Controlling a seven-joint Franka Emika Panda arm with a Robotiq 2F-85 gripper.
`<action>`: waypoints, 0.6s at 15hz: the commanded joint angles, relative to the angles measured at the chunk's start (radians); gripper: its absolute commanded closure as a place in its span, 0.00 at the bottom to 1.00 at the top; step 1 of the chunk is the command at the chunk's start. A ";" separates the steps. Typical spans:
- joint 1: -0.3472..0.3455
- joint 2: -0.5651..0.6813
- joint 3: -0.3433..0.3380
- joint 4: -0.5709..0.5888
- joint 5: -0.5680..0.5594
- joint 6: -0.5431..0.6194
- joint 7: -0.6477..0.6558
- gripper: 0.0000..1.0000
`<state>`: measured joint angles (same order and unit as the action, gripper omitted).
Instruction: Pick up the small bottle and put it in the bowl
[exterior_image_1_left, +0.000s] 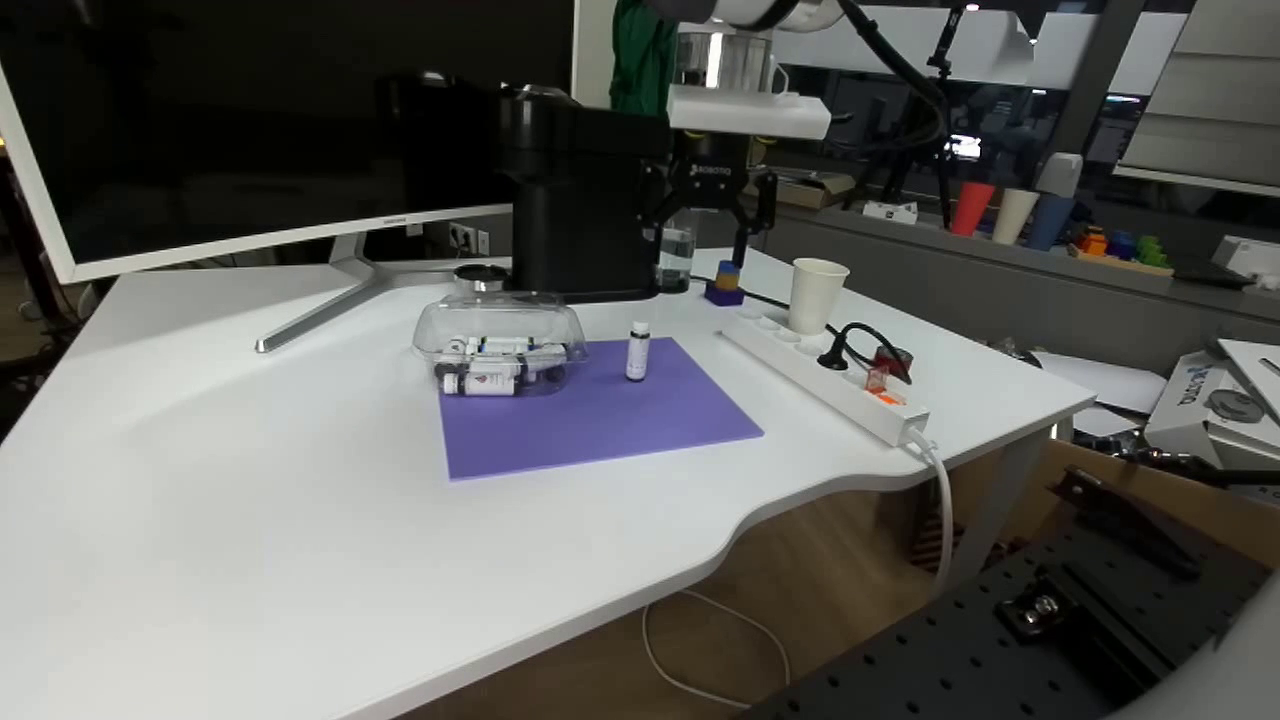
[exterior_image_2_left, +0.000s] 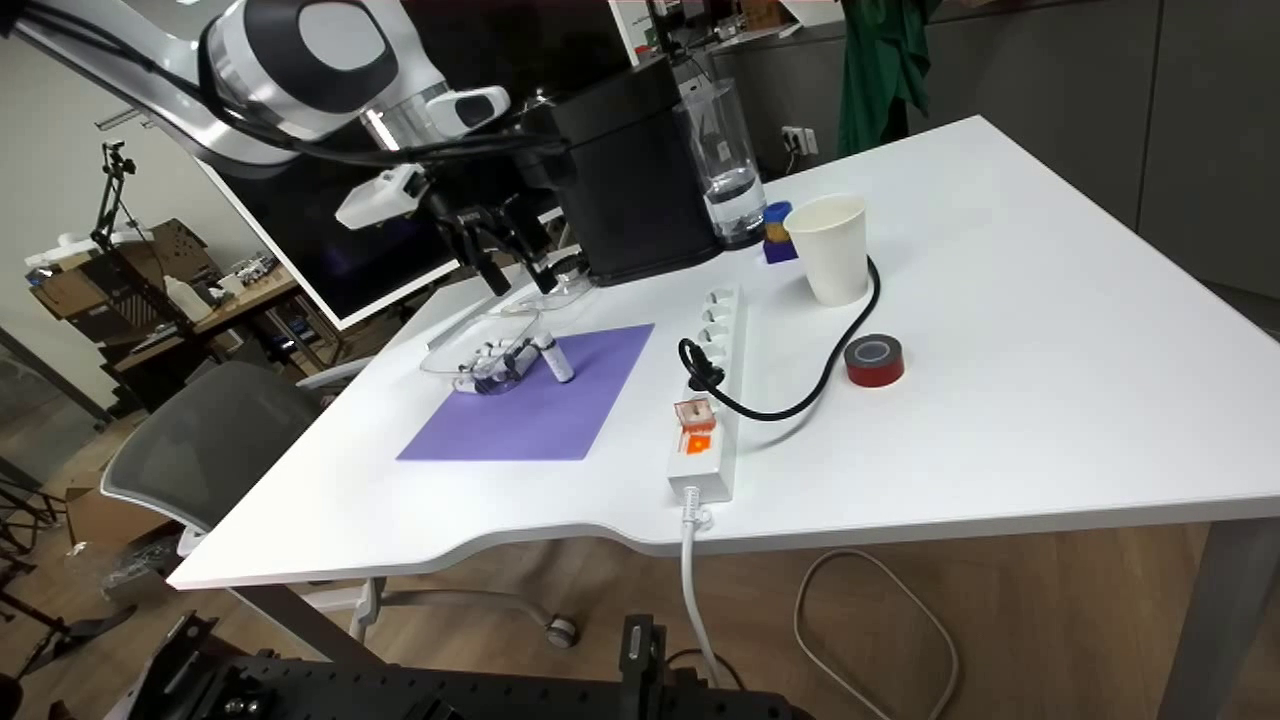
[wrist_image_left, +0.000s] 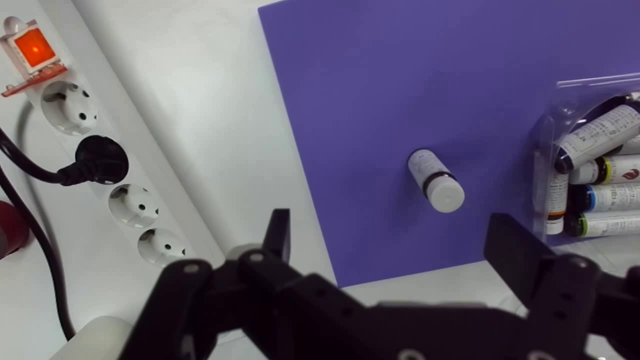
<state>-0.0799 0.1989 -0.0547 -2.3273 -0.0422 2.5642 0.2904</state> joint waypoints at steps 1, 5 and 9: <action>0.025 0.030 -0.028 0.012 -0.024 -0.012 -0.008 0.00; 0.042 0.128 -0.033 0.054 -0.030 0.006 -0.023 0.00; 0.069 0.204 -0.034 0.085 -0.025 0.056 -0.028 0.00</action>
<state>-0.0360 0.3476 -0.0744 -2.2890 -0.0596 2.6006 0.2680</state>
